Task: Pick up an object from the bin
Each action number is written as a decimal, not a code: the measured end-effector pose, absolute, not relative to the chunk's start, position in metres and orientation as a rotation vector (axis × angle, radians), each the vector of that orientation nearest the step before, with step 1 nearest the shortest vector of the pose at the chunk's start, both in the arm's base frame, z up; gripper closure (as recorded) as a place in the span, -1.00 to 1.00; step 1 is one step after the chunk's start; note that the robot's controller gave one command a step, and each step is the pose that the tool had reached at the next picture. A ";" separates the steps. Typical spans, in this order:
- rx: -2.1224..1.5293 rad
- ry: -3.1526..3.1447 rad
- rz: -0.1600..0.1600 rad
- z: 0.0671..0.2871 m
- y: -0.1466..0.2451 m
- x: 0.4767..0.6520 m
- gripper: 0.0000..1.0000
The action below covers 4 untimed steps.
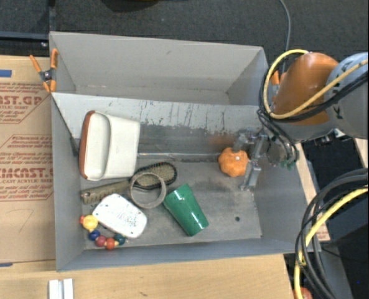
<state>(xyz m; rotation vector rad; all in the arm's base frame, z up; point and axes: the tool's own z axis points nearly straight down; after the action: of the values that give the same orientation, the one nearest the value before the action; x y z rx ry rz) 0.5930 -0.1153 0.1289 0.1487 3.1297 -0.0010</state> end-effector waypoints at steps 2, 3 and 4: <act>0.570 3.059 0.008 0.076 -0.112 0.599 -1.00; 0.632 3.028 0.002 0.076 -0.104 0.595 1.00; 0.632 3.028 0.002 0.076 -0.104 0.595 1.00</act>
Offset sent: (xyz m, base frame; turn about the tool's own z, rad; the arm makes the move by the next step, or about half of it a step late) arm 0.0001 0.0008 -0.0589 0.2772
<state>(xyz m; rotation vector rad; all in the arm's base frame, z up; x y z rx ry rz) 0.5945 -0.1044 0.0763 0.6324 3.0277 0.0018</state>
